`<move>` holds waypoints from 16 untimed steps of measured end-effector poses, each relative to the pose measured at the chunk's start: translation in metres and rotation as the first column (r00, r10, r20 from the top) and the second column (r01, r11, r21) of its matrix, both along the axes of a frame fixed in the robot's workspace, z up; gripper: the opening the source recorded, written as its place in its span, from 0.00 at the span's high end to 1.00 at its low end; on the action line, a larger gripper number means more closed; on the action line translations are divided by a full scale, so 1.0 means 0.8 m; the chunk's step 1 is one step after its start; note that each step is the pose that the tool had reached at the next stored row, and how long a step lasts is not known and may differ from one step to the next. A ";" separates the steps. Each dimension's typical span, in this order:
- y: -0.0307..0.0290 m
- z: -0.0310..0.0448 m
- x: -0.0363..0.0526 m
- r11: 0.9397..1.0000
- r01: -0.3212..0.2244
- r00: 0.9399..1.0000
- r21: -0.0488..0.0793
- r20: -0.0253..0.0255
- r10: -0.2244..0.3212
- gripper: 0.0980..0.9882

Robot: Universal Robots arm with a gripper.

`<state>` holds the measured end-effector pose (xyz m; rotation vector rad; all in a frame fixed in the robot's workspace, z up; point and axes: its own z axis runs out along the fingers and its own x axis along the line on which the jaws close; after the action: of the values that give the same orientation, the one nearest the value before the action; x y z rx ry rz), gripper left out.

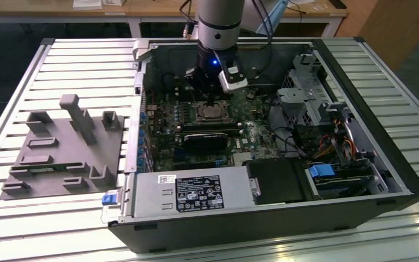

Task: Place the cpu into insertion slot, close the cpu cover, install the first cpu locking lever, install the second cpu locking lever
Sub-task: 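Close the cpu cover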

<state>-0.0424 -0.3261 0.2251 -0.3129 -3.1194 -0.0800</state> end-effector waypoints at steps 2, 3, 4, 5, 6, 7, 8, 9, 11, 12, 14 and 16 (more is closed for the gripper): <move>0.0000 0.0000 0.000 1.000 -0.017 1.000 0.000 0.011 0.017 0.99; 0.0000 -0.0001 0.000 1.000 -0.028 0.999 0.000 0.015 0.028 0.99; 0.0000 -0.0001 0.000 0.999 -0.039 0.999 0.000 0.017 0.039 0.99; -0.0001 -0.0001 0.000 0.999 -0.050 0.999 0.000 0.019 0.050 0.99; -0.0002 0.0000 0.000 0.998 -0.061 0.998 0.000 0.019 0.061 0.99; -0.0002 0.0000 0.000 0.997 -0.074 0.997 0.000 0.020 0.074 0.99; -0.0002 0.0001 0.000 0.996 -0.088 0.996 0.000 0.020 0.088 0.99; -0.0002 0.0000 0.000 0.995 -0.102 0.995 0.000 0.020 0.102 0.99; -0.0002 0.0000 0.000 0.993 -0.119 0.993 0.000 0.020 0.119 0.99; -0.0002 0.0004 0.000 0.993 -0.121 0.992 -0.001 0.019 0.121 0.99; -0.0002 0.0026 0.000 0.993 -0.121 0.992 0.000 0.020 0.121 0.99; -0.0002 0.0067 0.000 0.993 -0.121 0.992 0.000 0.020 0.121 0.99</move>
<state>-0.0424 -0.3262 0.2304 -0.1223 -3.1488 -0.0841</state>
